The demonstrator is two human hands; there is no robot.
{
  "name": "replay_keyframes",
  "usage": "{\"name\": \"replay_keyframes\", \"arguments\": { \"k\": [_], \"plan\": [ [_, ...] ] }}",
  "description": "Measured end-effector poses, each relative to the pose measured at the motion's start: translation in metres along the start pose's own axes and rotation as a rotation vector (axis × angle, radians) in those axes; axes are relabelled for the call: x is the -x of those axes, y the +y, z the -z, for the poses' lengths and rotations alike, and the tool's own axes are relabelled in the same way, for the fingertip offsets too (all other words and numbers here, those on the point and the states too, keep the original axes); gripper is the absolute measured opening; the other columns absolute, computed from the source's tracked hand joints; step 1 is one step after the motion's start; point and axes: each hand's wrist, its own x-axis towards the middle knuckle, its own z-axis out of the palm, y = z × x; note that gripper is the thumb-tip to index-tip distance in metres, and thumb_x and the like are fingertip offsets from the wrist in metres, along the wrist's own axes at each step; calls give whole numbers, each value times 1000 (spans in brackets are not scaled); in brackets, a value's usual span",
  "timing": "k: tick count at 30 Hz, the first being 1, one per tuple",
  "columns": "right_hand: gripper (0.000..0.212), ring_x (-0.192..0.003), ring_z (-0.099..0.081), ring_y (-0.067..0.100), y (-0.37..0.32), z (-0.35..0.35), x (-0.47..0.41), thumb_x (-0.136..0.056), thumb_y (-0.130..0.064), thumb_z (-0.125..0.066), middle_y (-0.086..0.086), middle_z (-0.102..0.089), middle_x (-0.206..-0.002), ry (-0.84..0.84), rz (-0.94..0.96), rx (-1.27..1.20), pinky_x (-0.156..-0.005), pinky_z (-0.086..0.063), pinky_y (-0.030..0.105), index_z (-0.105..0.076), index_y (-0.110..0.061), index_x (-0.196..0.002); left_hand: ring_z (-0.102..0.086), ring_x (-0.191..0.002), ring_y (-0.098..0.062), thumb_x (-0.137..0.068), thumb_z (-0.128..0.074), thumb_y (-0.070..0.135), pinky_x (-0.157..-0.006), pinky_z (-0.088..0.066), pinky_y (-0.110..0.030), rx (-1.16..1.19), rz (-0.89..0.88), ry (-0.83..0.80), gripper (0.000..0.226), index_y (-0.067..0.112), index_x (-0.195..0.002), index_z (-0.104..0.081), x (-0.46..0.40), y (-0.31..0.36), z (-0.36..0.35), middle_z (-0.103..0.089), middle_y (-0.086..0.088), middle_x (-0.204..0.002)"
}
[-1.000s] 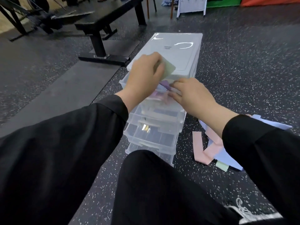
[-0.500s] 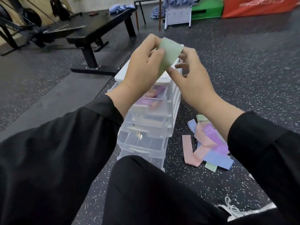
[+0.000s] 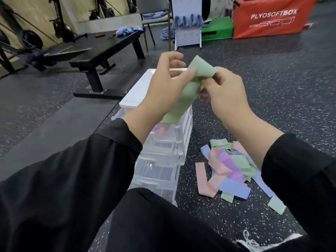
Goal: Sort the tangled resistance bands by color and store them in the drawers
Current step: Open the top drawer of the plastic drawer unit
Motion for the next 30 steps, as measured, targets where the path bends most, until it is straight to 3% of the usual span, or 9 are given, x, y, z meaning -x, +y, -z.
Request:
{"name": "replay_keyframes", "arguments": {
  "k": [2,6,11,15,18,21,23,26,30],
  "plan": [
    [14,-72,-66,13,-1,7,0,-96,-6,-56,11,-70,-86,8,-54,-71,-69,-63,39,-70,-8,-98,-63,-93,-6,-99,-65,26,-87,-51,-27,-73,84,-96,24,19,-122,-64,5,-2,-2,-71,-3,-113],
    [12,-64,-65,9,0,22,2,-98,-5,-57,4,-70,-82,-16,-135,-175,-68,-63,41,-67,-10,-103,-64,-85,-11,-101,-61,22,-80,-50,-32,-69,114,-173,11,19,-104,-70,13,-12,-12,-77,-7,-106],
    [11,-86,-73,27,-7,46,6,-95,-15,-64,11,-72,-101,-77,-76,-239,-69,-59,43,-66,-18,-105,-69,-85,-15,-97,-66,18,-85,-55,-43,52,92,-114,6,15,-99,-71,6,3,-40,-78,-6,-96],
    [13,-92,-70,33,-13,70,1,-93,-21,-62,23,-71,-108,50,-70,-268,-81,-56,66,-72,-19,-103,-66,-77,-22,-94,-72,18,-73,-51,-39,166,95,-147,8,20,-98,-65,0,18,-63,-75,-15,-90],
    [13,-93,-71,33,-8,89,-1,-90,-19,-64,21,-74,-105,111,-114,-251,-85,-53,68,-73,-18,-99,-61,-74,-19,-97,-69,19,-70,-49,-39,197,165,-197,8,12,-98,-67,5,19,-80,-70,-10,-86],
    [9,-102,-70,42,7,105,4,-89,-15,-67,21,-74,-105,88,-182,-217,-91,-53,65,-73,-15,-96,-65,-80,-14,-97,-69,23,-78,-55,-39,188,215,-213,13,14,-88,-69,14,9,-96,-71,0,-83],
    [8,-96,-72,36,19,115,9,-93,-10,-67,21,-74,-105,74,-237,-218,-93,-55,57,-73,-11,-98,-64,-83,-11,-99,-66,24,-78,-55,-36,218,255,-214,17,18,-82,-67,20,4,-107,-69,3,-83],
    [13,-94,-71,28,33,127,21,-95,-4,-64,20,-75,-104,44,-338,-301,-93,-58,46,-71,-1,-105,-58,-85,-18,-101,-61,26,-79,-54,-37,299,344,-249,22,20,-80,-65,31,-7,-124,-63,-7,-86],
    [21,-97,-71,27,49,142,40,-96,-3,-60,20,-74,-112,-94,-398,-338,-91,-59,42,-68,2,-116,-59,-91,-25,-84,-65,47,-85,-49,-48,334,414,-254,19,31,-77,-72,44,-21,-140,-69,-25,-100]
  ]
}}
